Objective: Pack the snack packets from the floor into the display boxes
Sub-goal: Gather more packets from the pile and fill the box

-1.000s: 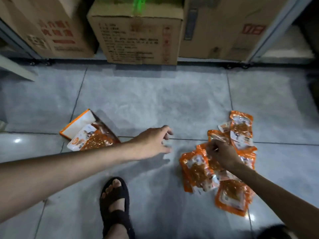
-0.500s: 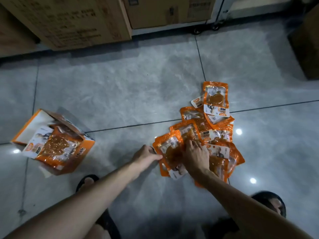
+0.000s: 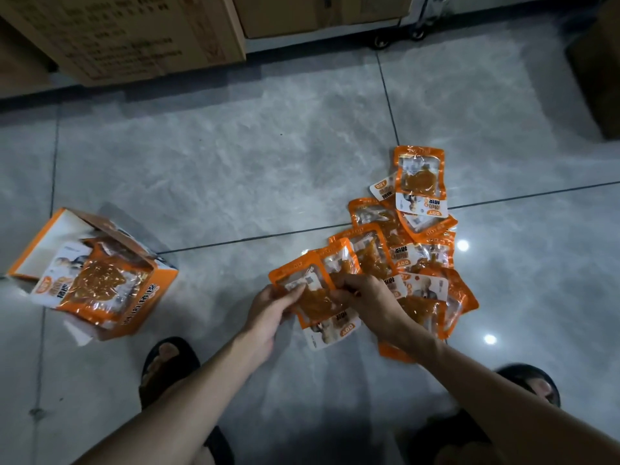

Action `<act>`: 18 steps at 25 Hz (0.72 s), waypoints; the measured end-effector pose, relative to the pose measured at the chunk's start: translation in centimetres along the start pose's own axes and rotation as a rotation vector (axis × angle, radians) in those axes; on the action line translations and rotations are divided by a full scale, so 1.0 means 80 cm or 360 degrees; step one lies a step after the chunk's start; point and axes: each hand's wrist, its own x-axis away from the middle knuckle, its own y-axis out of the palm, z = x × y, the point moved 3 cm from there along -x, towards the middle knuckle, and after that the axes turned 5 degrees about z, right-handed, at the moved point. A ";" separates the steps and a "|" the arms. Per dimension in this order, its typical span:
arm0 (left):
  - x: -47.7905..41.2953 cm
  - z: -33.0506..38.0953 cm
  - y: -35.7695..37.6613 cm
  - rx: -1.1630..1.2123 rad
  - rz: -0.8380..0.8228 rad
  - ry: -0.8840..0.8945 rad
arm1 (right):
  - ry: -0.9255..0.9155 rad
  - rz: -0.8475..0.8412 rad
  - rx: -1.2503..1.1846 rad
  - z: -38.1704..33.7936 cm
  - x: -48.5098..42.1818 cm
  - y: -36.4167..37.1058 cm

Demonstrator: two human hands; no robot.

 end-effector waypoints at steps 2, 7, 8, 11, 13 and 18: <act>-0.003 0.003 -0.013 -0.0010 -0.0001 0.0031 | 0.0042 0.0298 0.0147 0.008 -0.011 0.000; -0.015 0.003 -0.020 0.0037 0.0176 -0.0008 | 0.0347 0.0525 0.1033 0.028 -0.035 0.000; -0.018 0.004 -0.015 0.0051 0.0191 -0.0015 | 0.0348 0.0511 0.1062 0.027 -0.038 0.001; -0.023 0.004 0.007 0.0145 0.0223 -0.0031 | 0.0284 0.0537 0.0839 0.021 -0.039 -0.004; -0.021 0.004 0.023 0.0160 0.0252 -0.0001 | 0.0281 0.0454 0.0382 0.020 -0.032 -0.007; -0.027 -0.014 0.029 0.0245 0.0126 0.0016 | 0.0411 0.0192 -0.0528 0.011 -0.015 -0.002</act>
